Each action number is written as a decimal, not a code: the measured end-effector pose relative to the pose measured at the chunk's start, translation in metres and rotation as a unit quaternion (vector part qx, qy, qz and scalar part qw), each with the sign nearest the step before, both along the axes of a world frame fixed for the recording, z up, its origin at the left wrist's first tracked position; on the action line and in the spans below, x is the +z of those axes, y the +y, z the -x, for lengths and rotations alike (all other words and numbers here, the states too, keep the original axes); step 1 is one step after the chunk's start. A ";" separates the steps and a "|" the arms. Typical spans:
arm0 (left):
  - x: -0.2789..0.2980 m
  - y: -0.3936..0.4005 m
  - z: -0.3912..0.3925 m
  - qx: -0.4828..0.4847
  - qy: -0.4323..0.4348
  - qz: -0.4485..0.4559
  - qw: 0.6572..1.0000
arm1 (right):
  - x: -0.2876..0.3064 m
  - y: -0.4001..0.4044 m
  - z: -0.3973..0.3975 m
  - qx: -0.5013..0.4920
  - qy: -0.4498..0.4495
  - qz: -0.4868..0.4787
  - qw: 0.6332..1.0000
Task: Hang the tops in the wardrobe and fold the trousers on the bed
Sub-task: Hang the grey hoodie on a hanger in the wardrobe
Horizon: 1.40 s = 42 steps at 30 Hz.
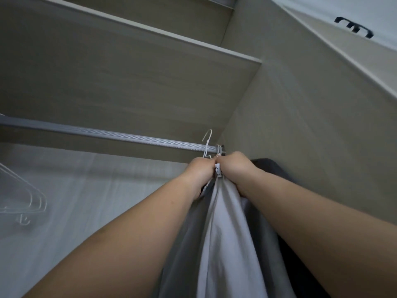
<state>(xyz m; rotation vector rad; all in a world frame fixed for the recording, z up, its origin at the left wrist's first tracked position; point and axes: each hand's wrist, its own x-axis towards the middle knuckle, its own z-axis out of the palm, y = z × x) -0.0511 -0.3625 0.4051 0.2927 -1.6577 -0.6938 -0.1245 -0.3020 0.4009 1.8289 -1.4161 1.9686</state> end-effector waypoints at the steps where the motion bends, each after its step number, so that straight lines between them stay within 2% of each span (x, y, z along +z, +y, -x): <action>1: -0.003 -0.001 0.000 0.009 0.006 0.015 1.000 | 0.001 -0.003 0.000 0.003 -0.008 0.000 1.000; 6: -0.025 0.002 -0.002 0.002 -0.032 0.031 0.999 | -0.002 -0.015 0.014 -0.032 -0.041 -0.006 0.999; 11: -0.042 0.001 -0.015 0.029 -0.079 0.022 0.996 | -0.002 -0.026 0.019 -0.056 -0.021 -0.045 0.997; 13: -0.047 0.000 -0.019 0.040 -0.088 0.026 0.995 | -0.001 -0.025 0.020 -0.085 0.003 -0.045 0.995; 15: -0.050 0.001 -0.023 0.048 -0.091 0.024 0.994 | -0.002 -0.023 0.017 -0.176 0.070 -0.035 0.981; 16: -0.051 0.001 -0.027 0.056 -0.091 0.024 0.994 | -0.005 -0.021 0.014 -0.254 0.129 -0.012 0.958; 18: -0.051 0.000 -0.035 0.077 -0.083 0.016 0.994 | -0.011 -0.016 0.006 -0.401 0.271 0.071 0.872; 20: -0.053 0.000 -0.048 0.088 -0.063 0.001 0.994 | -0.013 -0.010 -0.004 -0.461 0.389 0.142 0.785; 21: -0.054 -0.001 -0.055 0.093 -0.053 -0.005 0.994 | -0.014 -0.007 -0.010 -0.465 0.418 0.156 0.765; 22: -0.056 -0.002 -0.062 0.099 -0.043 -0.010 0.994 | -0.013 -0.006 -0.016 -0.454 0.428 0.162 0.765; 23: -0.059 -0.002 -0.071 0.107 -0.031 -0.015 0.994 | -0.014 -0.008 -0.025 -0.428 0.423 0.163 0.782; 26: -0.071 -0.003 -0.103 0.121 0.015 -0.037 0.992 | -0.021 -0.015 -0.049 -0.297 0.350 0.151 0.875; 28: -0.087 -0.001 -0.129 0.127 0.055 -0.058 0.989 | -0.032 -0.024 -0.062 -0.203 0.295 0.136 0.924; 32: -0.130 0.005 -0.179 0.165 0.082 -0.095 0.978 | -0.076 -0.055 -0.088 -0.057 0.248 0.089 0.963; 34: -0.155 0.012 -0.204 0.194 0.087 -0.112 0.971 | -0.107 -0.068 -0.107 0.039 0.221 0.042 0.974; 37: -0.195 0.025 -0.235 0.234 0.108 -0.134 0.957 | -0.158 -0.078 -0.139 0.174 0.171 -0.005 0.970; 42: -0.278 0.056 -0.280 0.303 0.116 -0.172 0.930 | -0.253 -0.067 -0.199 0.380 0.085 -0.069 0.918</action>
